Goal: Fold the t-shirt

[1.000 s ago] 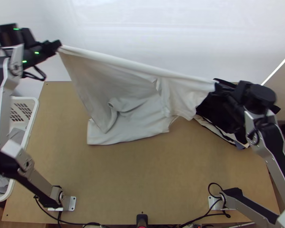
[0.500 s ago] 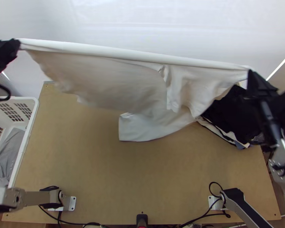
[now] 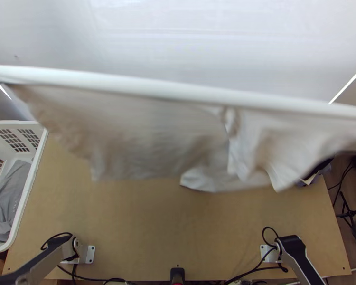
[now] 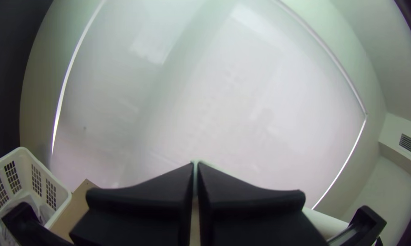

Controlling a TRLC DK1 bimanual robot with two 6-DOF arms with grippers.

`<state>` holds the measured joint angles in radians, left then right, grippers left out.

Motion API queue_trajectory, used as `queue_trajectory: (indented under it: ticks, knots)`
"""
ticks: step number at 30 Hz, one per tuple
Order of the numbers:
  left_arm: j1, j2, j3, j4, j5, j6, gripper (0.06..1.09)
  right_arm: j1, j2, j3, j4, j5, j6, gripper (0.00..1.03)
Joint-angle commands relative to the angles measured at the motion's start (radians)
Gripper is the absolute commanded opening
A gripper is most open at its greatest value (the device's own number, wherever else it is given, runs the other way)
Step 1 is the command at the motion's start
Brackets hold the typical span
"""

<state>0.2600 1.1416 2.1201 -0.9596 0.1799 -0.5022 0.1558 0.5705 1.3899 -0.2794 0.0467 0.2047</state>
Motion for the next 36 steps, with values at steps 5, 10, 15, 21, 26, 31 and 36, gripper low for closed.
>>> queue_trajectory:
  ticks: [5, 10, 15, 21, 26, 31, 36]
  knots:
    - [-0.005, -0.258, -0.129, -0.008, 0.023, -0.053, 0.09, 0.004, -0.138, 0.209, -0.279, -0.007, -0.019, 0.03]
    - [-0.005, -0.296, -0.137, -0.014, 0.026, -0.064, 0.09, 0.001, -0.129, 0.308, -0.33, -0.047, -0.011, 0.03]
    - [-0.013, -0.338, -0.144, -0.008, 0.035, -0.064, 0.09, 0.002, -0.129, 0.34, -0.333, -0.08, -0.004, 0.03]
    - [-0.021, -0.375, -0.141, 0.01, 0.039, -0.101, 0.09, -0.006, -0.126, 0.391, -0.333, -0.154, 0.058, 0.03]
    - [-0.016, -0.379, -0.149, 0.015, 0.067, -0.127, 0.09, -0.007, -0.113, 0.402, -0.326, -0.2, 0.142, 0.03]
    - [-0.015, -0.385, -0.15, 0.024, 0.076, -0.13, 0.09, -0.006, -0.118, 0.416, -0.319, -0.205, 0.162, 0.03]
    - [-0.011, -0.419, -0.143, 0.053, 0.086, -0.13, 0.09, 0.007, -0.132, 0.443, -0.314, -0.205, 0.163, 0.03]
